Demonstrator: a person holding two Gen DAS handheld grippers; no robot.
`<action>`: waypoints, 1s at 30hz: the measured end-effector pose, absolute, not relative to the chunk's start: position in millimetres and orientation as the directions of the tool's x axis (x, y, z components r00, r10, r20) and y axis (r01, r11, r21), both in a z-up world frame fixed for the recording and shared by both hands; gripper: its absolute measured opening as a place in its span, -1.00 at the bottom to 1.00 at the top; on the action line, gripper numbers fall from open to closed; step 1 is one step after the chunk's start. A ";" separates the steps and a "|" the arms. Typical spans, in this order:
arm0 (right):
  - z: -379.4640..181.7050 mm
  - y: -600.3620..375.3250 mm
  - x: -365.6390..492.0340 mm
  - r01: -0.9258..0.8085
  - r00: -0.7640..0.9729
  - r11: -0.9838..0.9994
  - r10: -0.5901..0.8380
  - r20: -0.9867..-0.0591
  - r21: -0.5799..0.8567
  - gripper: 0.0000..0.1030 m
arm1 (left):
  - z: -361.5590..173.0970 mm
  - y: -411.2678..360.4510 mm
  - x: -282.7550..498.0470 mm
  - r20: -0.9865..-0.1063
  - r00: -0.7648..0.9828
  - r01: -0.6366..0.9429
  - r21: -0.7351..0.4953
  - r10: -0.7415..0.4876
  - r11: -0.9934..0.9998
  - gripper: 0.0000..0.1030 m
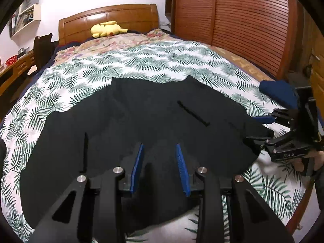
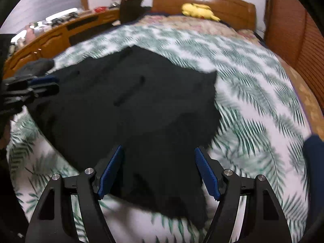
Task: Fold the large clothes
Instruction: 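Press and smooth the folded coat with both open tools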
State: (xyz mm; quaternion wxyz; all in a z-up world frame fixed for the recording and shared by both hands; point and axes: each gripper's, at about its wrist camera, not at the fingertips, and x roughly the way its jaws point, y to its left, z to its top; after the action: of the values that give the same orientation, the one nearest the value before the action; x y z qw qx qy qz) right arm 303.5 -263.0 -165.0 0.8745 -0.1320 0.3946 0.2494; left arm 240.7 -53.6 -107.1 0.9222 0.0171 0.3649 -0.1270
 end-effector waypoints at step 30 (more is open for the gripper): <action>-178.8 -279.6 299.0 -0.478 0.468 0.863 0.408 -0.784 0.164 -0.32 | -74.5 -77.3 211.2 -0.661 0.697 0.315 -0.068 -0.279 0.947 -0.38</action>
State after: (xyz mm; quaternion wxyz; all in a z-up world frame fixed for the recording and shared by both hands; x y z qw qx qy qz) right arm 299.0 -279.6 -178.8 0.8559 -0.0390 0.4461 0.2586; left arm 211.2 -77.3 -74.5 0.9207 0.0253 0.3544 -0.1614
